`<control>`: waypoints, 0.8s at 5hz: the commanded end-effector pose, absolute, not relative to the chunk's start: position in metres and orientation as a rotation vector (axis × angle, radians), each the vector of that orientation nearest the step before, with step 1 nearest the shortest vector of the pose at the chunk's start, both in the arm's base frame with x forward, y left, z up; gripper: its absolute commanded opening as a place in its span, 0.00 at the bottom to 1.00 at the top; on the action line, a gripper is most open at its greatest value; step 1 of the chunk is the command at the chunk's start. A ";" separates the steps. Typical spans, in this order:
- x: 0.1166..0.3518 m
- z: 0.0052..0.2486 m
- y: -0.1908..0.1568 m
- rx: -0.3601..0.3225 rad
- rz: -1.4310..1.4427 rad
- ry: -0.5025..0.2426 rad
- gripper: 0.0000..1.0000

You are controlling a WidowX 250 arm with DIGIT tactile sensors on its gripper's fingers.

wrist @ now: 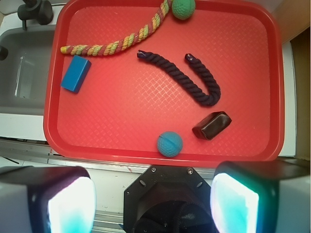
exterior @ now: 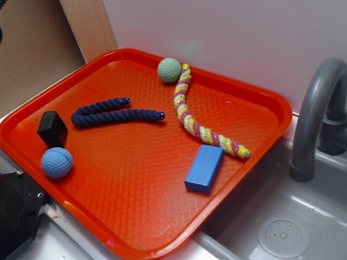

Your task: Grab the black box.

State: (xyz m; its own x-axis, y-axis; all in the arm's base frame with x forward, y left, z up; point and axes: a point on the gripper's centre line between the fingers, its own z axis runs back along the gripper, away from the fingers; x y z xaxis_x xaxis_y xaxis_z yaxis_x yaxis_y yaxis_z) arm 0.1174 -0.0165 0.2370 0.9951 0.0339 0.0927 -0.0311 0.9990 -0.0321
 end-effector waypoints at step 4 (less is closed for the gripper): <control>0.122 0.154 0.075 -0.058 0.783 -0.099 1.00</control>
